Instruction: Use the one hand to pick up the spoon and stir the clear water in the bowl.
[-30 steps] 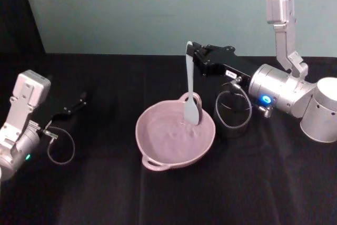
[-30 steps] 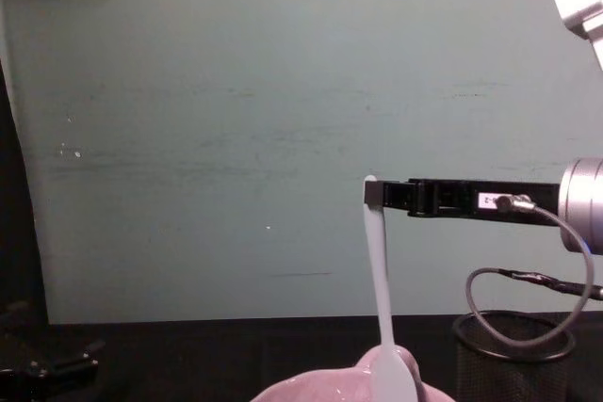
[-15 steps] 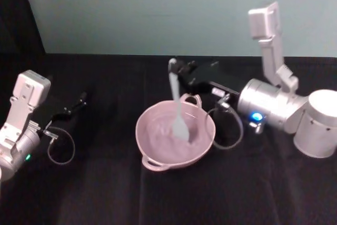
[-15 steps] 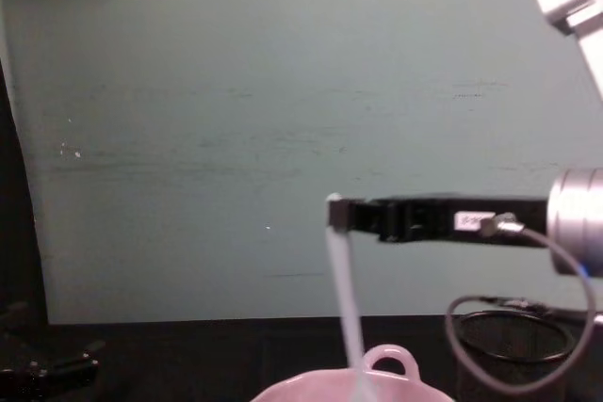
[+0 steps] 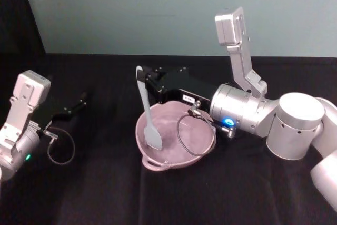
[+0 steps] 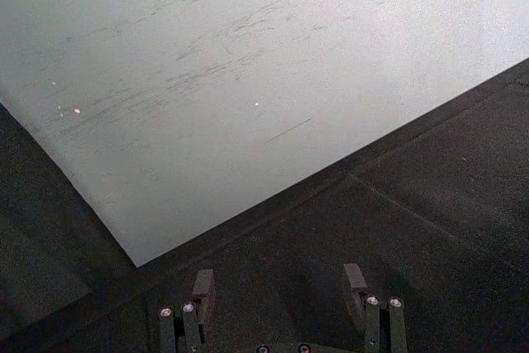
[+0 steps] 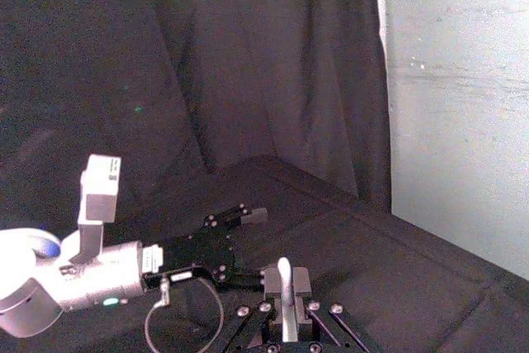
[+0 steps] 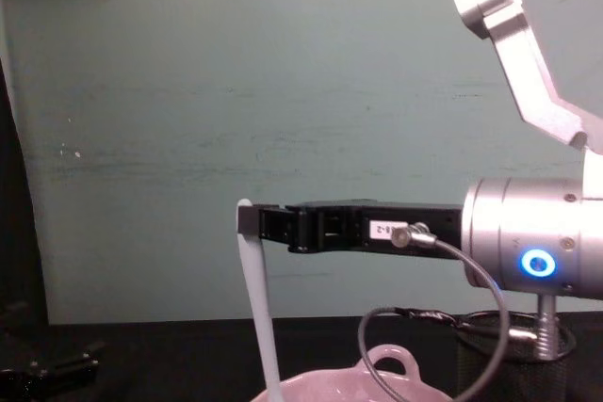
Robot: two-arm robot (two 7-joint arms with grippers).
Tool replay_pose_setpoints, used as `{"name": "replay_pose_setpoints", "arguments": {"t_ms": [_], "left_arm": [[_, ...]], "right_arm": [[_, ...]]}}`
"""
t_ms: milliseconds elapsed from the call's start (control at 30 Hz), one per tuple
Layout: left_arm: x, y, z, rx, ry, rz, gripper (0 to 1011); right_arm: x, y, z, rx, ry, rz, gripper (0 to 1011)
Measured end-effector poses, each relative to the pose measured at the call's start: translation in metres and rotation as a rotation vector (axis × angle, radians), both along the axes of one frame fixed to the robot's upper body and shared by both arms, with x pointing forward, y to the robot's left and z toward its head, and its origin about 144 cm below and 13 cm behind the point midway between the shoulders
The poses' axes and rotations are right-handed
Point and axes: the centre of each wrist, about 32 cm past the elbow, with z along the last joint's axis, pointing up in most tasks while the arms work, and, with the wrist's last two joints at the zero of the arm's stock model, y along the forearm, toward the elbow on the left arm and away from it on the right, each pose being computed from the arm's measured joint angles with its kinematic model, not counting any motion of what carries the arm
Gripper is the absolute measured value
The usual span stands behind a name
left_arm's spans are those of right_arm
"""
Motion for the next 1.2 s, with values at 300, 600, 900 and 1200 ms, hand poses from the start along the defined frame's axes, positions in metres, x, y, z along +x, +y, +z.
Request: {"name": "replay_pose_setpoints", "arguments": {"t_ms": [300,600,900,1200], "left_arm": [[0.0,0.0,0.0,0.0,0.0,0.0,1011],[0.0,0.0,0.0,0.0,0.0,0.0,1011],[0.0,0.0,0.0,0.0,0.0,0.0,1011],[0.0,0.0,0.0,0.0,0.0,0.0,1011]], "right_arm": [[0.018,0.0,-0.005,0.027,0.008,-0.029,86],[0.033,-0.024,-0.008,0.019,0.009,-0.127,86],[0.027,-0.051,0.002,-0.022,-0.029,-0.197,86],[0.006,-0.049,0.008,-0.038,-0.048,-0.171,86]]}}
